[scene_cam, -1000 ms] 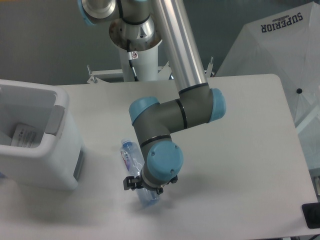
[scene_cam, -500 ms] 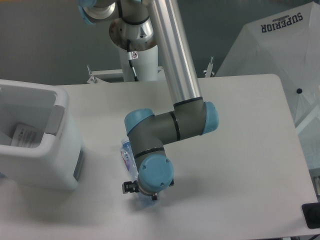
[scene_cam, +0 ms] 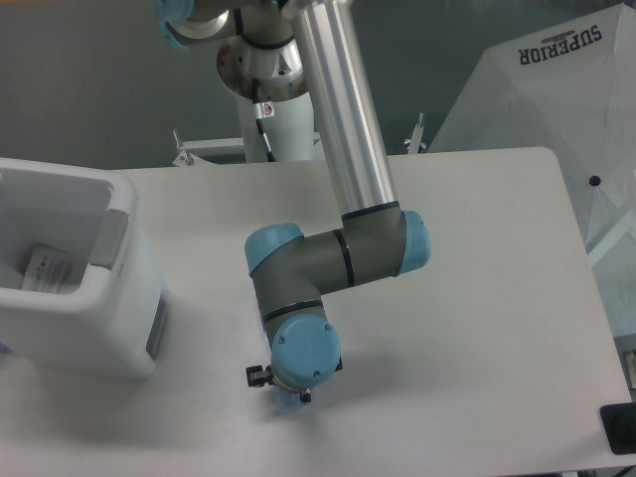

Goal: Place the trash in the trash can
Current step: 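Rotate the gripper and close it around the bottle's body, then lift the bottle and carry it over the trash bin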

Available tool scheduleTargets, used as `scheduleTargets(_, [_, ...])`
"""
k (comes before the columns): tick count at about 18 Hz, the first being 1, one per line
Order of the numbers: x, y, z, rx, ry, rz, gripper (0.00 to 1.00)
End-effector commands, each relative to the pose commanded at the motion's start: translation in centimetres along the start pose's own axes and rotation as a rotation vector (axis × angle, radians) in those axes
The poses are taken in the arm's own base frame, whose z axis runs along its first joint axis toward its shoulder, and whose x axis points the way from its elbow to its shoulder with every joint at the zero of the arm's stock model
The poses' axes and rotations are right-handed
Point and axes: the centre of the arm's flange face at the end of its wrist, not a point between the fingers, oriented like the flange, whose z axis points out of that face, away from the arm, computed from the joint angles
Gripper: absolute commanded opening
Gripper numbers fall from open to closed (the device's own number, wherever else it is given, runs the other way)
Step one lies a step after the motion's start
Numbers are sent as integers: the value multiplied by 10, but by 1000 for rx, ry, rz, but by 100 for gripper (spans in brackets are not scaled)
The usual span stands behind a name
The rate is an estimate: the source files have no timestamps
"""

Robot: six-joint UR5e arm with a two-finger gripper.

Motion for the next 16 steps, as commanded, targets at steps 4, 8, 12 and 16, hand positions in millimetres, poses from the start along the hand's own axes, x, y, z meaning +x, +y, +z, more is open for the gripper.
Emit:
scheduleTargets(4, [4,3,-31,49,5,4,60])
scheduleTargets(8, [11,17,-112,194,33,14,60])
scheduleTargets(12, [17,22,-175,372,76,25,60])
scheduleTargets(16, [28,37,-247,565,111,55,60])
